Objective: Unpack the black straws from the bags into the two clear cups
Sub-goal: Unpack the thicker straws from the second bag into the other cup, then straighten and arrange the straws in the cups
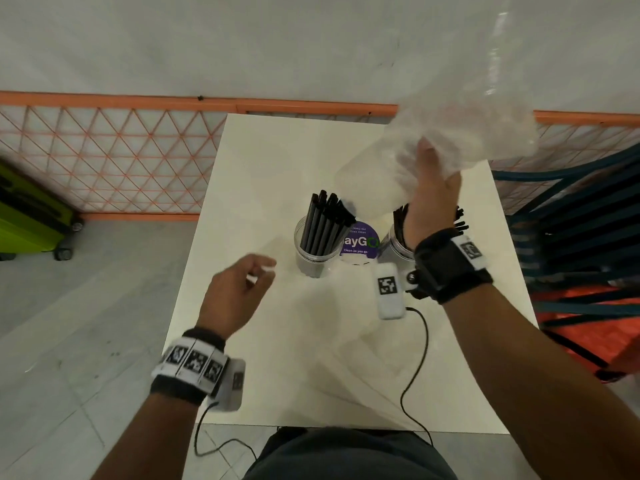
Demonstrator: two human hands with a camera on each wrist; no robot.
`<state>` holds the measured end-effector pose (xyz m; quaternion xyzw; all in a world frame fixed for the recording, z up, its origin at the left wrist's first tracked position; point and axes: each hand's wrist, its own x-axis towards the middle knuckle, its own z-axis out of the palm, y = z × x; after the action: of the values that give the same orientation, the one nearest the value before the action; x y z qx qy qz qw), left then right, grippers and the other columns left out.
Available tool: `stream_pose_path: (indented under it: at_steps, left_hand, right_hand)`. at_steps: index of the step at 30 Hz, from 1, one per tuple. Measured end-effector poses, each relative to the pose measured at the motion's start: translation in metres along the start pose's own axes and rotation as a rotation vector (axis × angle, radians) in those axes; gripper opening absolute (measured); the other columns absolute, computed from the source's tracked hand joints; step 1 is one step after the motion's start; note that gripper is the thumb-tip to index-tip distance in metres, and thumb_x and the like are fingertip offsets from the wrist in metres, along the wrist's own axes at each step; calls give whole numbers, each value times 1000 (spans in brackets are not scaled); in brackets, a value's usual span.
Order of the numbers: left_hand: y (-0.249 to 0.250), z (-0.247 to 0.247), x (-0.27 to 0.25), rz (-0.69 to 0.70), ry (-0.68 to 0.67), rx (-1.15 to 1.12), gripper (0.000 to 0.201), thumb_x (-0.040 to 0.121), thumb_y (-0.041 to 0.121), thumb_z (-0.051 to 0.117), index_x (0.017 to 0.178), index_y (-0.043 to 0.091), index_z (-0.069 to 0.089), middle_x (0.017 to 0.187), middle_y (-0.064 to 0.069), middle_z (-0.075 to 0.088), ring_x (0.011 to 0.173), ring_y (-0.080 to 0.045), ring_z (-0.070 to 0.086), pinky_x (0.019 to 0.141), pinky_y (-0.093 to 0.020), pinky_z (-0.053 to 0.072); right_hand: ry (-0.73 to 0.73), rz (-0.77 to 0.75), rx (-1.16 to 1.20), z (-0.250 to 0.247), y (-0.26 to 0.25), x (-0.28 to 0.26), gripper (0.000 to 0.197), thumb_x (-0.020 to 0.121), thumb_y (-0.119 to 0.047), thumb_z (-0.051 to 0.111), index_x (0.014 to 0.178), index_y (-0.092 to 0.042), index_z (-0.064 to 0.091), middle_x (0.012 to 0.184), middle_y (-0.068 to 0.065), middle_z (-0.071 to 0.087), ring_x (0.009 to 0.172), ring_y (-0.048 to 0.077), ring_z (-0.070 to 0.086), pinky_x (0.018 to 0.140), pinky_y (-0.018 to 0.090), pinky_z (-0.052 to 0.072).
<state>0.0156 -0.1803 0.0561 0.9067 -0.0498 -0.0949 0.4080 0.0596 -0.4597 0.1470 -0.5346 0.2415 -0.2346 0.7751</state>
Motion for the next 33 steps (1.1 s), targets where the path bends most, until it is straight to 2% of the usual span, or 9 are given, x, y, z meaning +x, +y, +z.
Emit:
stream_pose_path:
  at_steps: [4,8,11,14,18,23,28,31,33]
  left_hand:
    - [-42,17,-44,-113,-92,19,11,91,29,66,102,34,68,83,8,70,65,-12,69,73,-38,58]
    - [-63,32,-77,-166,-171,33,11,91,29,66,101,35,68,87,8,72,67,-9,68,75,-38,59]
    - [-66,40,-91,-179,-235,74,11,91,32,65,100,38,67,90,11,71,67,-7,64,75,-31,56]
    - [-64,45,-95,-161,-278,108,9,91,36,64,99,40,66,90,15,70,69,-6,64,72,-27,54]
    - [-50,51,-88,-114,-321,155,8,92,38,62,99,41,64,90,16,69,68,-3,63,68,-21,51]
    - [-26,58,-74,-82,-301,133,8,91,37,64,98,40,65,86,17,68,63,-6,62,69,-25,53]
    - [-3,62,-62,-90,-211,30,14,86,40,70,98,41,63,85,16,70,66,-9,62,66,-24,51]
    - [9,62,-50,-127,-118,-1,38,77,53,74,110,41,58,93,19,67,77,-3,64,67,-24,48]
    - [19,60,-37,-128,-37,-4,65,68,61,77,124,40,51,106,20,62,91,-5,62,71,-24,46]
  right_hand:
    - [31,-40,-37,-48,-24,-10,34,96,-39,58,119,-15,63,109,-1,73,100,19,70,94,39,53]
    - [143,52,-59,-109,-15,-30,55,90,-54,58,129,-15,61,119,1,67,113,22,64,98,41,51]
    - [288,203,-195,-151,-1,-54,47,89,-61,54,110,-22,69,115,2,69,113,27,64,89,41,54]
    - [284,480,-325,-178,19,-71,40,89,-63,53,97,-25,63,110,7,68,99,26,64,90,44,51]
    - [188,760,-610,-199,63,-77,68,76,-75,60,101,-12,63,100,16,72,95,36,67,90,49,52]
    - [208,681,-1019,-209,84,-65,87,69,-82,59,114,-8,45,91,12,66,79,32,67,81,47,58]
    - [210,475,-1144,-213,78,-67,69,74,-72,64,107,-20,33,106,6,53,87,33,56,86,50,49]
    - [145,356,-1170,-207,68,-69,57,77,-66,65,101,-22,38,97,3,60,82,30,61,80,48,52]
    - [10,170,-1194,-198,57,-71,40,82,-55,67,92,-25,43,82,-3,58,71,23,59,70,40,51]
